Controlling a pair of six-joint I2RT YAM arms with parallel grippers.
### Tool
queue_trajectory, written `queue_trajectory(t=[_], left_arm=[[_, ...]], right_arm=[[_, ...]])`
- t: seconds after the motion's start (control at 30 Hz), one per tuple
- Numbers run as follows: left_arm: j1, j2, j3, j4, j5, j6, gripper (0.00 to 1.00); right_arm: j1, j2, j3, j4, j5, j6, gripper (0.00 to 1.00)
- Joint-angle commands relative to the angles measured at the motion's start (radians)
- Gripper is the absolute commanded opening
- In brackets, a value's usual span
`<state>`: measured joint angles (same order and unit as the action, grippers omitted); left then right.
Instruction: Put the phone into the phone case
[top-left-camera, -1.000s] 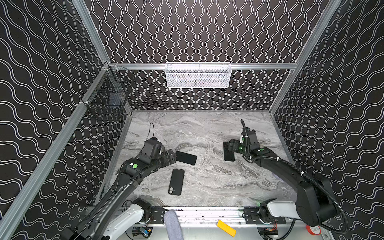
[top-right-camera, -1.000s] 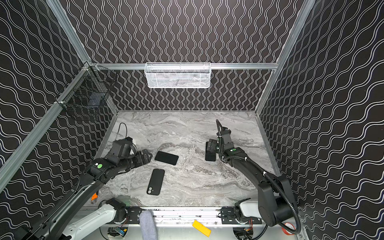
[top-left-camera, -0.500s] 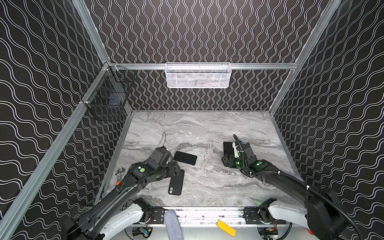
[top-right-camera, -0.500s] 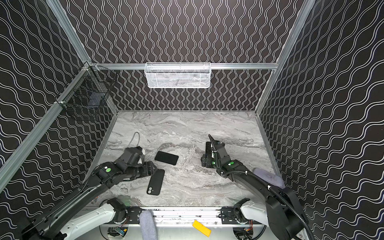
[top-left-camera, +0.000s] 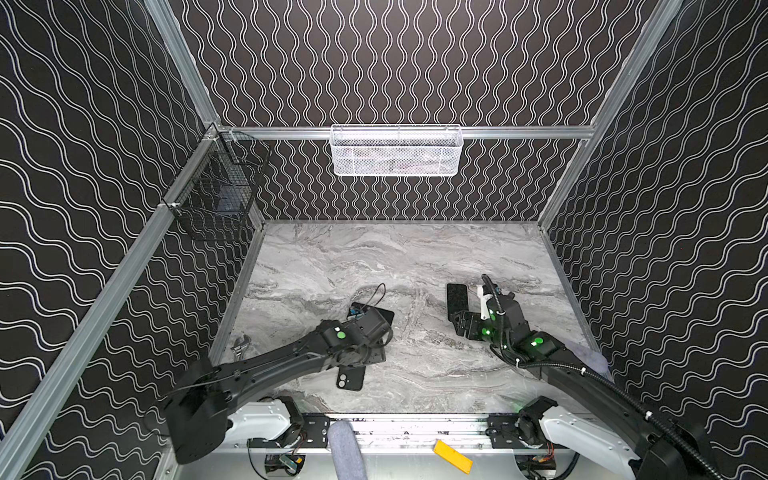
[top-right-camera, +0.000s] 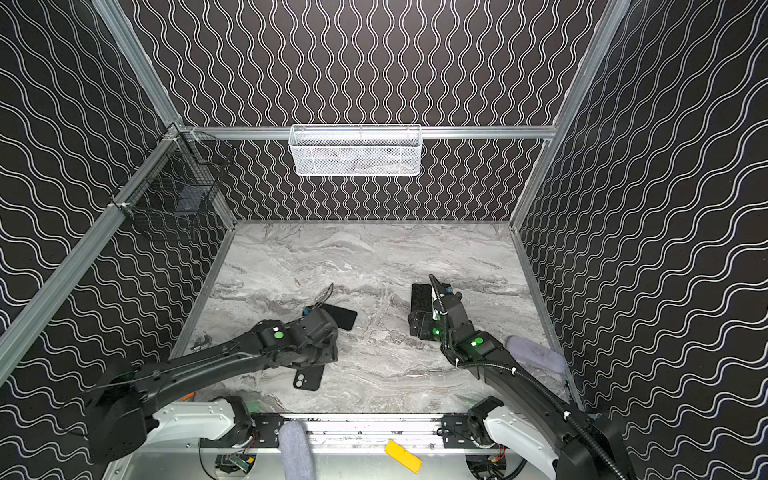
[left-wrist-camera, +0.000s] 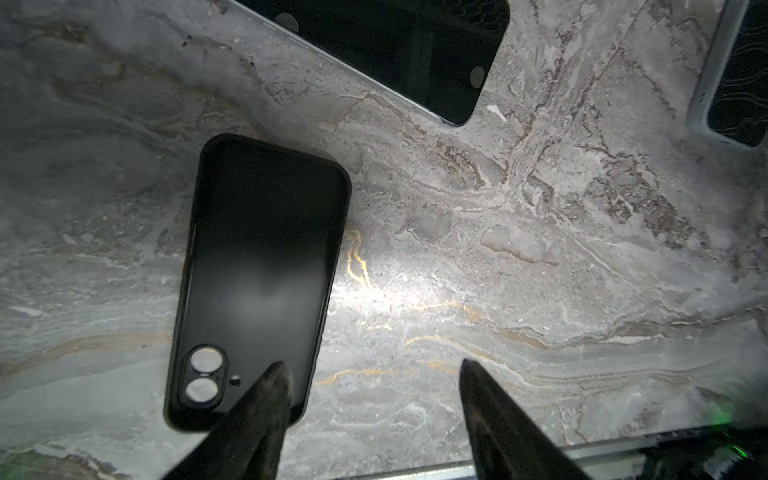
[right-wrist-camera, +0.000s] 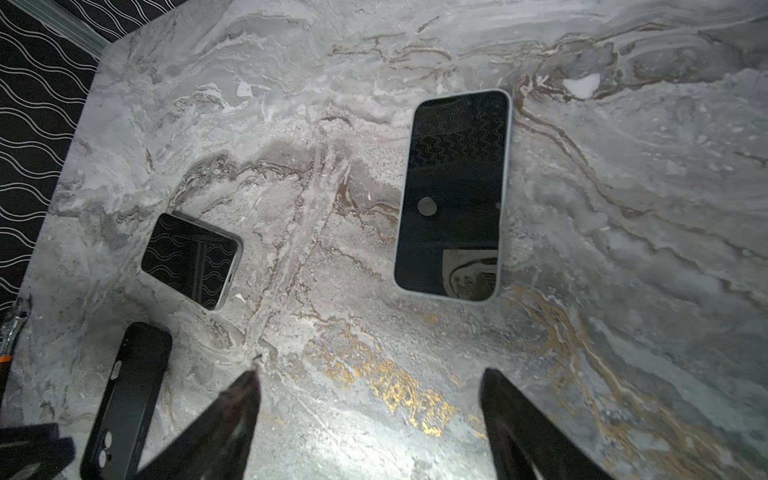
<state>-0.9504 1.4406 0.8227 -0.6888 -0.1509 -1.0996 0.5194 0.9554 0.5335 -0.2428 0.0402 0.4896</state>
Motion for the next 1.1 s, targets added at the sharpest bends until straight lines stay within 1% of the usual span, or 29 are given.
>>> queue_trajectory(t=[0.0,0.07,0.23,0.4,0.47,0.53,0.6,0.67,0.83,0.9,1.0,1.03,1.07], left_arm=[[-0.013,0.064,0.013,0.057,-0.031,-0.004,0.68],[-0.016,0.094,0.013,0.090,-0.036,0.016,0.65],[-0.016,0.152,0.045,0.049,-0.104,0.054,0.63],[-0.016,0.202,0.040,0.057,-0.116,0.075,0.60],[-0.016,0.221,0.024,0.085,-0.108,0.085,0.54],[-0.016,0.236,0.015,0.098,-0.111,0.083,0.52],[-0.016,0.243,0.007,0.115,-0.119,0.092,0.47],[-0.016,0.253,0.006,0.127,-0.120,0.105,0.44],[-0.016,0.299,0.015,0.125,-0.129,0.132,0.25],[-0.016,0.309,0.012,0.143,-0.127,0.160,0.15],[-0.017,0.305,0.007,0.163,-0.117,0.207,0.06],[-0.017,0.300,0.006,0.167,-0.117,0.223,0.01],[-0.019,0.296,0.008,0.167,-0.120,0.240,0.00]], right_arm=[[-0.001,-0.014,-0.016,-0.019,0.018,0.019,0.85],[-0.002,-0.019,-0.019,-0.022,0.019,0.017,0.85],[-0.001,-0.032,-0.018,-0.027,0.021,0.011,0.86],[-0.001,-0.029,-0.014,-0.027,0.020,0.016,0.86],[-0.001,-0.028,-0.011,-0.023,0.006,0.012,0.86],[-0.002,-0.027,-0.006,-0.026,-0.005,0.007,0.86],[-0.001,-0.028,-0.006,-0.032,-0.006,0.008,0.86],[-0.001,-0.034,-0.007,-0.036,-0.007,0.013,0.86],[-0.001,-0.062,-0.022,-0.036,-0.010,0.027,0.86],[-0.002,-0.069,-0.023,-0.042,-0.008,0.029,0.86],[-0.001,-0.066,-0.014,-0.056,0.002,0.027,0.86],[-0.002,-0.062,-0.007,-0.063,0.007,0.026,0.86],[-0.002,-0.058,0.001,-0.070,0.012,0.023,0.86]])
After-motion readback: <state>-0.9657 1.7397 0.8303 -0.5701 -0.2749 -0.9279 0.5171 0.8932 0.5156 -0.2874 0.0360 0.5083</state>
